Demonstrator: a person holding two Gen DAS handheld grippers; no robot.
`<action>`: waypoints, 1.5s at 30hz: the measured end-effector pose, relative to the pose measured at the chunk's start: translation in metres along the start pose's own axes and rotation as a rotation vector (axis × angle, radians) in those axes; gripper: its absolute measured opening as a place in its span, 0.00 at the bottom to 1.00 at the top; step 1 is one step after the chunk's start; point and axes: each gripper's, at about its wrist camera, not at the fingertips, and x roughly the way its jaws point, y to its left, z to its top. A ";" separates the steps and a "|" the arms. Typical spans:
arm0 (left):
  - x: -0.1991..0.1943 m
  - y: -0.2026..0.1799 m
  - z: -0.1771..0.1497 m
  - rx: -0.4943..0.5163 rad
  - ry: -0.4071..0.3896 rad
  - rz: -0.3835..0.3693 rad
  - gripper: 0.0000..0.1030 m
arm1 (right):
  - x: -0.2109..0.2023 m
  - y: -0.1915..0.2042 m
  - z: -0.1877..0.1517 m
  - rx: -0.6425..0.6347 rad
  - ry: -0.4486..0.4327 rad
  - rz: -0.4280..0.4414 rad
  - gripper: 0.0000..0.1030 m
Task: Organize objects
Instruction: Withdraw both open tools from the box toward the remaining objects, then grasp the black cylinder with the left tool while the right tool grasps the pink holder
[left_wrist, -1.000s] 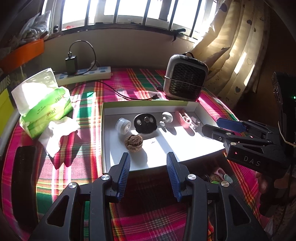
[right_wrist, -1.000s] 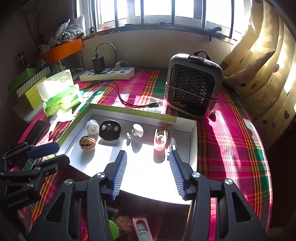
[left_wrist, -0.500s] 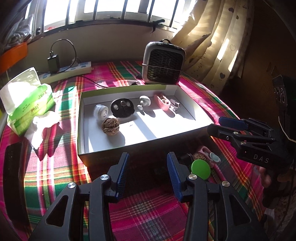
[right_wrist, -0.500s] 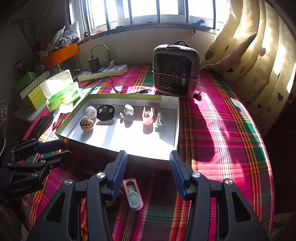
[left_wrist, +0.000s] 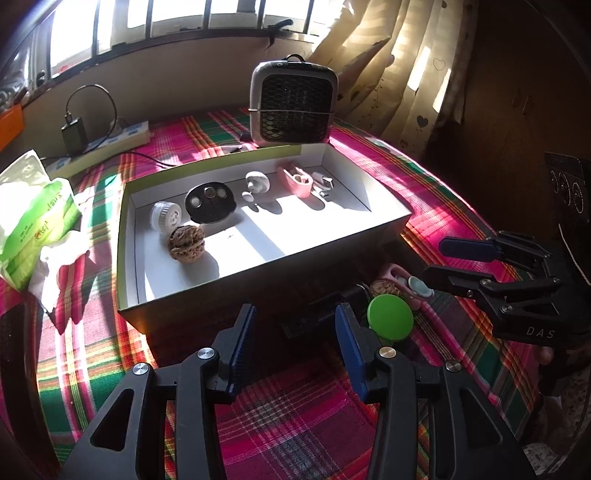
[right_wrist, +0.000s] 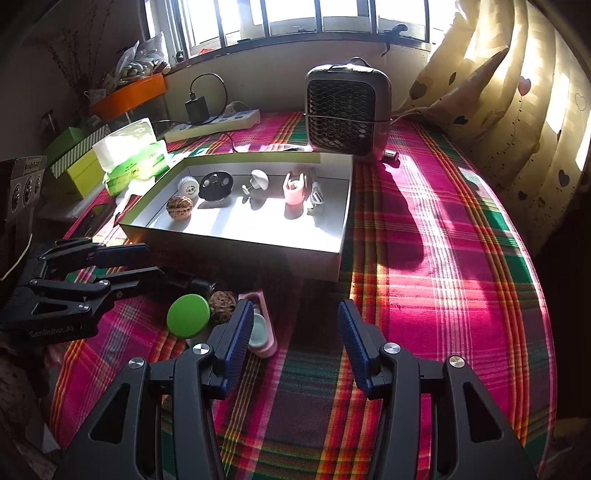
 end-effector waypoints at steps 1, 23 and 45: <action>0.001 0.000 0.000 0.003 0.002 -0.003 0.41 | 0.001 0.002 -0.001 -0.007 0.005 0.012 0.48; 0.019 -0.013 0.012 0.105 0.037 -0.029 0.44 | 0.025 0.008 -0.010 -0.084 0.080 -0.048 0.48; 0.022 -0.018 0.016 0.161 0.051 0.007 0.45 | 0.030 0.008 -0.005 -0.097 0.063 -0.081 0.48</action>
